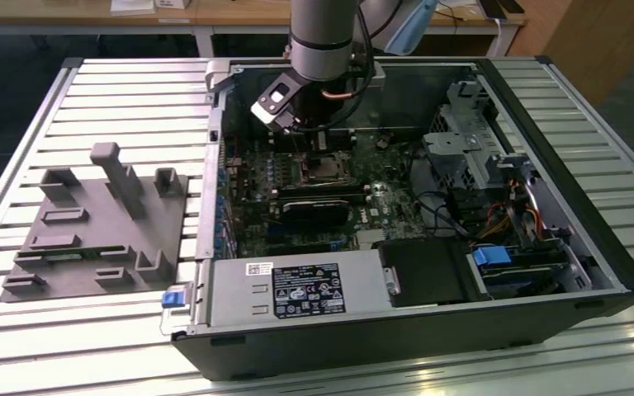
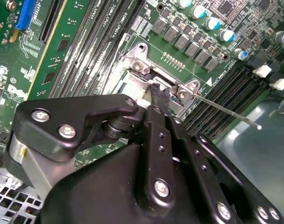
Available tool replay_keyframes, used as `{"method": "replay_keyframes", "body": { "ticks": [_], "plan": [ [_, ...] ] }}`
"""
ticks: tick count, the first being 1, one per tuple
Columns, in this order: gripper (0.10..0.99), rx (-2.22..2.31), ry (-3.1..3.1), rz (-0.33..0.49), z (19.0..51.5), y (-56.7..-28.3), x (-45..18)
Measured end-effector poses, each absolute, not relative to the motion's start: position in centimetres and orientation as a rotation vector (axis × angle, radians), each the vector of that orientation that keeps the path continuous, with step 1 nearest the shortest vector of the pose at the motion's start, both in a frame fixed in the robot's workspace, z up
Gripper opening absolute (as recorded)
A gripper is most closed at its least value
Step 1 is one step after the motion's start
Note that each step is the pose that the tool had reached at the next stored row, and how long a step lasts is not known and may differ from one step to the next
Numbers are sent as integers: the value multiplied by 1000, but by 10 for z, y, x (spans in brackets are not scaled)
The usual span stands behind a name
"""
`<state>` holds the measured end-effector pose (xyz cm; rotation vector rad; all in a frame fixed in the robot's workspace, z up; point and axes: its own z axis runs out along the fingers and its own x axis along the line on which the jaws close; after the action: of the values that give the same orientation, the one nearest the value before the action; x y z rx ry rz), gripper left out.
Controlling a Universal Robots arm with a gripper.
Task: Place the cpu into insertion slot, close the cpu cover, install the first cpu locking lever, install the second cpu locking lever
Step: 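Close the cpu cover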
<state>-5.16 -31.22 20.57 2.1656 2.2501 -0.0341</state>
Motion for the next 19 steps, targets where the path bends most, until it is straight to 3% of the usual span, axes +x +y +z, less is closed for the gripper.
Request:
{"method": "replay_keyframes", "body": {
  "ticks": [19],
  "plan": [
    [114,2167,2251,-30,200,-312,-38]
  ]
}}
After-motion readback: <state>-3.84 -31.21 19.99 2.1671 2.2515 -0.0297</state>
